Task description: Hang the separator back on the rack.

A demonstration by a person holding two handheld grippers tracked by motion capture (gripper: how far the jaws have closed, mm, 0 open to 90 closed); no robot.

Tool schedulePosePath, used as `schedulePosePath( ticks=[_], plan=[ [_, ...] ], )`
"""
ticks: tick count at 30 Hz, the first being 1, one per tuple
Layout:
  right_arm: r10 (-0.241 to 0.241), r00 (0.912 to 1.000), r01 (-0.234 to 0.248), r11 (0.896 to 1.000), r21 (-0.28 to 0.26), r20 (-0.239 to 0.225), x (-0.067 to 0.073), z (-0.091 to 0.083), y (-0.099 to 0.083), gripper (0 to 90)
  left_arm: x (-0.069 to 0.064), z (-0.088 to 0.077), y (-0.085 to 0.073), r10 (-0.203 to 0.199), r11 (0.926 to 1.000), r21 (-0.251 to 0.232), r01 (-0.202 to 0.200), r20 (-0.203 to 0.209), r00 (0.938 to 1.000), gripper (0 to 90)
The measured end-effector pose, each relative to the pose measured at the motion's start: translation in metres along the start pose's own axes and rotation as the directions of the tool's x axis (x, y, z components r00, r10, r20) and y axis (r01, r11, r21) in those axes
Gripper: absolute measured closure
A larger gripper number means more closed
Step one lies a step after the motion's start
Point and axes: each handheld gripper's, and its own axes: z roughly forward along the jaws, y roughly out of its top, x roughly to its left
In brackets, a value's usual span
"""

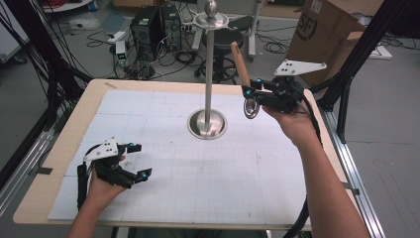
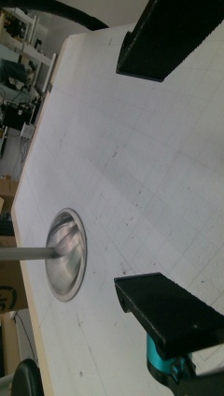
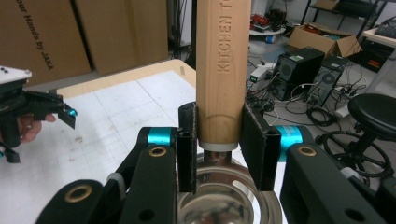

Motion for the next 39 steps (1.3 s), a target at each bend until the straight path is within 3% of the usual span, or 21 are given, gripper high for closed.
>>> schedulePosePath(
  ticks=[13,39],
  plan=[
    [0.040,0.9984,-0.039,0.998,-0.041,0.039,-0.009,0.001,0.014,68.8,0.001,0.000,0.000,0.001,1.0000,0.001,-0.001,-0.003,1.0000,1.8],
    [0.068,0.9972,-0.066,0.997,-0.049,0.032,-0.011,0.015,0.024,68.5,0.001,0.000,0.000,-0.002,1.0000,0.007,0.002,-0.007,1.0000,1.8]
  ],
)
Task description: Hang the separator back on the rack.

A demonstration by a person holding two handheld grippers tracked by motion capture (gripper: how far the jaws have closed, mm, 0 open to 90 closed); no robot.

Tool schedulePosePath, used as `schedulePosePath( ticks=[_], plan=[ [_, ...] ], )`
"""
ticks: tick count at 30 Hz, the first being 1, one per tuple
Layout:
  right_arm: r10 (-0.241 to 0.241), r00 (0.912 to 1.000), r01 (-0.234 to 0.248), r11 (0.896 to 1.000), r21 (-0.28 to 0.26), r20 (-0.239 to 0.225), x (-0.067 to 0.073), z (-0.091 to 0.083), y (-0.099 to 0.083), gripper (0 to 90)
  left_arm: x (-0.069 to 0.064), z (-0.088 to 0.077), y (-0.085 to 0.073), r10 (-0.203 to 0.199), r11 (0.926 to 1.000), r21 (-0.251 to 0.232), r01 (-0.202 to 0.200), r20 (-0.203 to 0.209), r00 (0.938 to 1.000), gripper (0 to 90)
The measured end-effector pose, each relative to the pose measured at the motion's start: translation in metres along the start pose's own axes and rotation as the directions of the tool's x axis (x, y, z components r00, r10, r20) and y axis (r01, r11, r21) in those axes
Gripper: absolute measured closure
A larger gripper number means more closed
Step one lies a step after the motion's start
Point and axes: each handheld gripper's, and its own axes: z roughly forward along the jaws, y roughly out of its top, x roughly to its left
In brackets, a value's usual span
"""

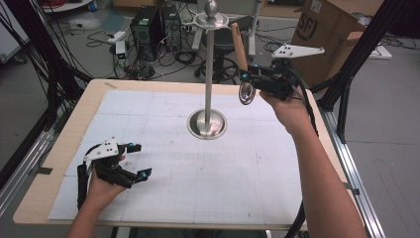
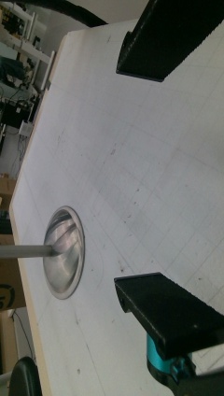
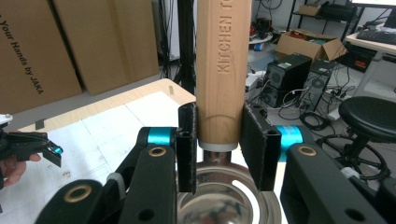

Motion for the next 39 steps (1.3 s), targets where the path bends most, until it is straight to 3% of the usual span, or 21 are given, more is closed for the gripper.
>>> schedulePosePath(
  ticks=[34,39],
  plan=[
    [0.022,0.9990,-0.021,1.000,0.018,-0.040,0.002,0.034,-0.003,68.1,0.001,-0.001,-0.001,0.000,1.0000,0.001,0.000,-0.003,1.0000,1.8],
    [0.035,0.9987,-0.035,0.999,0.008,-0.038,0.000,0.034,-0.003,62.0,0.001,0.000,-0.001,0.000,1.0000,0.003,0.000,-0.005,1.0000,1.8]
  ],
)
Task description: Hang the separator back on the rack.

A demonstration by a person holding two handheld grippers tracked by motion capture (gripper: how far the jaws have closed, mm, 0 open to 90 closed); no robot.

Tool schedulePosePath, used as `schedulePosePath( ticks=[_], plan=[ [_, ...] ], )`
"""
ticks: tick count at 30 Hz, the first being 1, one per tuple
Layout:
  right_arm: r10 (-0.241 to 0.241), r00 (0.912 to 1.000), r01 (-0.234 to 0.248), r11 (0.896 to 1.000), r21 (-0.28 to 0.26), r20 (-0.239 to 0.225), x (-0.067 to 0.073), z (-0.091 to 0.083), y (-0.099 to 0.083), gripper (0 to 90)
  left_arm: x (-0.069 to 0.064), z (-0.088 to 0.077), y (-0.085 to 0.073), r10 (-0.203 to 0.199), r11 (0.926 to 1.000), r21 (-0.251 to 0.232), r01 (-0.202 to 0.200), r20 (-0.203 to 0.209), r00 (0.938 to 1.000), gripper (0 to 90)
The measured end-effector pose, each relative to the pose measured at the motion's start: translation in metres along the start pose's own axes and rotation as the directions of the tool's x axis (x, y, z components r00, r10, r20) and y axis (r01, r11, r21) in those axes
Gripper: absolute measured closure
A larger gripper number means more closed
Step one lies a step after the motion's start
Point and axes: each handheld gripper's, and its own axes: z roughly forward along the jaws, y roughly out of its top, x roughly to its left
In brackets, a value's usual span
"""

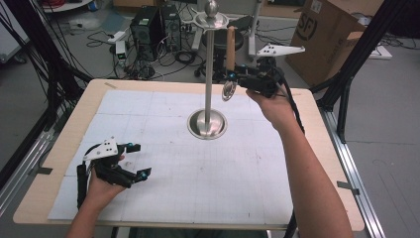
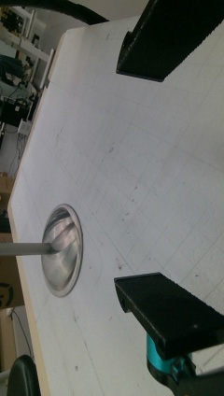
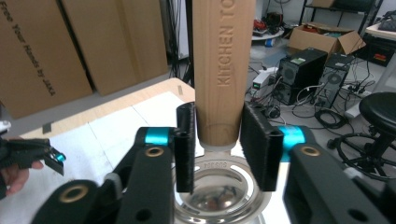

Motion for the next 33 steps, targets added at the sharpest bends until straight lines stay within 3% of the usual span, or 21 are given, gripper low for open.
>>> schedulePosePath(
  ticks=[7,14,33],
  plan=[
    [-0.002,0.9999,0.002,1.000,-0.007,0.017,-0.002,-0.008,0.000,58.5,0.000,0.000,0.000,0.002,1.0000,0.006,-0.002,0.001,1.0000,1.8],
    [-0.022,0.9997,0.022,1.000,-0.007,-0.010,0.001,-0.018,-0.005,57.2,-0.001,0.001,0.000,0.000,1.0000,0.009,0.000,0.007,1.0000,1.8],
    [-0.063,0.9976,0.063,0.998,0.009,-0.030,0.008,-0.034,-0.020,53.1,-0.001,0.001,0.000,0.002,0.9999,0.010,-0.002,0.009,1.0000,1.8]
  ],
)
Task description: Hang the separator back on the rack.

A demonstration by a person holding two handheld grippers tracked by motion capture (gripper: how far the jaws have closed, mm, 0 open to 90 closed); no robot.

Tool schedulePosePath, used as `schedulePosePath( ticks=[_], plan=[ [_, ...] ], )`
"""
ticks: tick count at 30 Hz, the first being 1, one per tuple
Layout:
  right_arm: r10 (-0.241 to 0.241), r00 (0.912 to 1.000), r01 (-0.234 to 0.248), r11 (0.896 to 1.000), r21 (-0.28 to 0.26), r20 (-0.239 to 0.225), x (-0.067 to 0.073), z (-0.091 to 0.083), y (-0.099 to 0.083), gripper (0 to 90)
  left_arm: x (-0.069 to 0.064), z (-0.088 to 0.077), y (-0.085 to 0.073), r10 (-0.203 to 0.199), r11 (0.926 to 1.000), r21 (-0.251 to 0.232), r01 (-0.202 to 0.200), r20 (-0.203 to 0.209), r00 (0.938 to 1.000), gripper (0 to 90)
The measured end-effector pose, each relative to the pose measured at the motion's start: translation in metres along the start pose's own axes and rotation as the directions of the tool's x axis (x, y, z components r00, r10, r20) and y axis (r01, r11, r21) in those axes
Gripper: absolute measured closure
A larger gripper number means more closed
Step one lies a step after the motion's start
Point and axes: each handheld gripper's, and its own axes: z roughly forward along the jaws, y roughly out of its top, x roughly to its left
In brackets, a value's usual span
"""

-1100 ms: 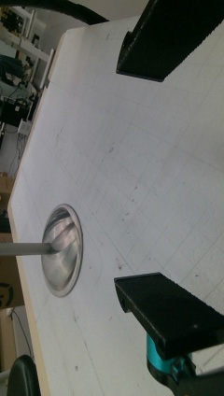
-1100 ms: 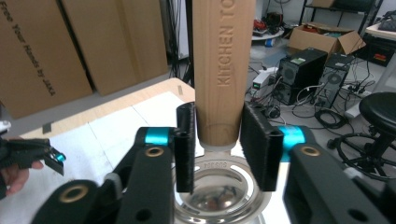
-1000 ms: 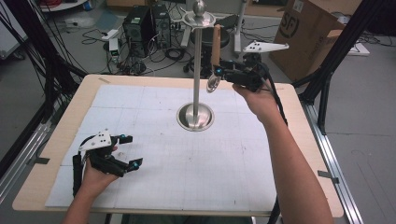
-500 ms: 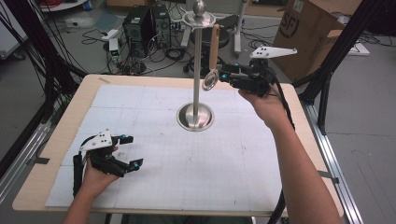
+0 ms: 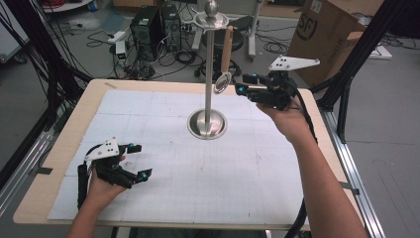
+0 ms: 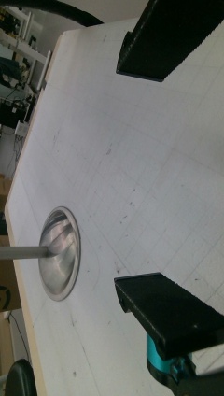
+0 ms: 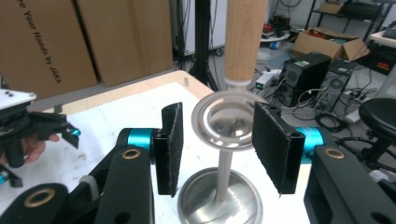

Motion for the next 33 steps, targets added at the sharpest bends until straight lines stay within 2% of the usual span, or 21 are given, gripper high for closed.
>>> schedulePosePath(
  ticks=[4,15,24,28,33],
  plan=[
    [-0.006,1.0000,0.006,1.000,0.021,-0.003,0.000,-0.002,-0.009,51.5,0.001,0.000,0.000,0.000,1.0000,-0.003,0.000,0.002,1.0000,1.8],
    [-0.003,1.0000,0.003,1.000,0.014,-0.005,0.001,-0.012,-0.030,49.1,0.000,-0.001,0.000,-0.003,1.0000,-0.008,0.003,0.001,1.0000,1.8],
    [-0.016,0.9995,0.017,0.999,0.031,-0.027,0.006,-0.015,-0.046,46.9,0.000,-0.001,0.001,0.000,0.9999,-0.012,0.000,0.003,1.0000,1.8],
    [-0.032,0.9985,0.034,0.998,0.059,-0.046,0.009,-0.015,-0.053,44.5,0.000,-0.001,0.000,0.000,0.9999,-0.010,0.000,0.001,1.0000,1.8],
    [-0.041,0.9963,0.045,0.997,0.061,-0.075,0.012,-0.017,-0.066,41.6,-0.001,-0.001,0.001,-0.001,0.9999,-0.015,0.001,0.000,1.0000,1.8]
  ],
)
